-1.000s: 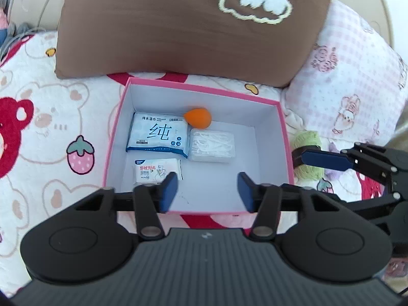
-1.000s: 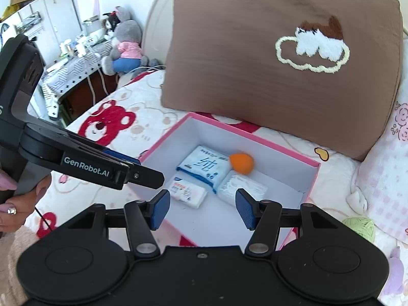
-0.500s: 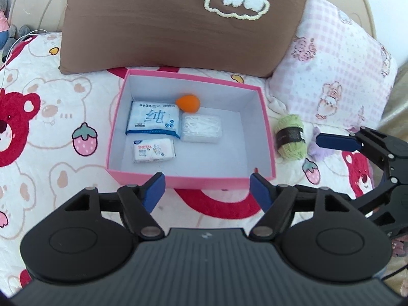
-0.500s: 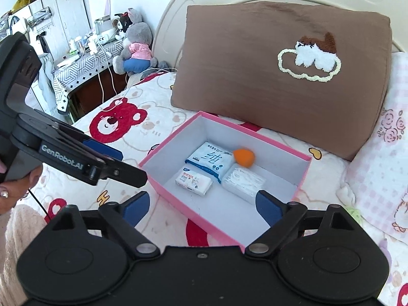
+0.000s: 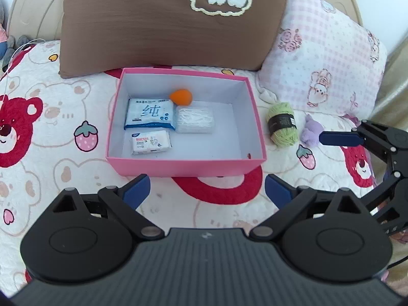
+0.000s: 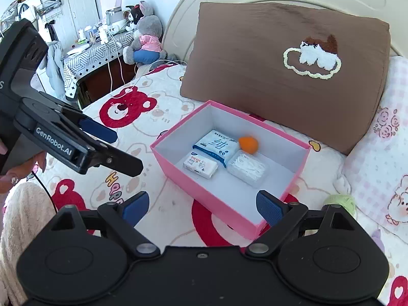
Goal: Organize objects
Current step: 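Raise the left tool out of the pink box and back away, then move the left tool toward the lilac plush toy beside the yarn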
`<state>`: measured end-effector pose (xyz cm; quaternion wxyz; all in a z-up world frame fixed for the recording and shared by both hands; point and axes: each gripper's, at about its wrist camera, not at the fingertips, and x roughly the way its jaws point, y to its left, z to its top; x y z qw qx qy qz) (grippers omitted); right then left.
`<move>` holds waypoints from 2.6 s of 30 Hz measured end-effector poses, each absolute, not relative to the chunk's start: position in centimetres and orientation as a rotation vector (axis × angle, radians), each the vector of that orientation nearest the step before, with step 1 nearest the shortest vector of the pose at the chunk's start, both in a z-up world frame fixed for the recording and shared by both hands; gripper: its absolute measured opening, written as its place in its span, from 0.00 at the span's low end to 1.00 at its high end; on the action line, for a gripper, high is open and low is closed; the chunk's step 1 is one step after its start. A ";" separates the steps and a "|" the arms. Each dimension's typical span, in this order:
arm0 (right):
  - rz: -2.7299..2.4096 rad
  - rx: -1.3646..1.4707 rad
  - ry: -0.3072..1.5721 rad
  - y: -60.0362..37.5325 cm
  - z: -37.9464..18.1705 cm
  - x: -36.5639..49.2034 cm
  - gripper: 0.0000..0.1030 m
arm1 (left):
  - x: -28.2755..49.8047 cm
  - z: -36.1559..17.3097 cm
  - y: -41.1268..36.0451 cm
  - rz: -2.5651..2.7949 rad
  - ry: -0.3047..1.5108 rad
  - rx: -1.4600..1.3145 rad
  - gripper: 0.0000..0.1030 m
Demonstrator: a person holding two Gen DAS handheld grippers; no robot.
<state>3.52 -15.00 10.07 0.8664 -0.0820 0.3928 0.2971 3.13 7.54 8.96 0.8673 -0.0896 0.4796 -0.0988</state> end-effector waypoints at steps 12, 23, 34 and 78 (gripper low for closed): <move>0.658 -0.144 0.880 -16.7 10.4 1.7 0.91 | 1.2 8.0 6.6 -0.249 1.045 -0.220 0.95; 0.667 -0.175 0.878 -18.0 10.6 -0.4 0.91 | 0.4 7.1 4.2 -0.292 1.095 -0.201 0.95; 0.585 -0.089 0.919 -23.5 8.3 -1.6 0.91 | 0.6 6.4 0.3 -0.357 1.133 -0.126 0.94; 0.206 -0.351 0.698 -36.2 -0.9 0.4 0.90 | 10.3 -1.0 -17.5 -0.574 1.036 -0.135 0.90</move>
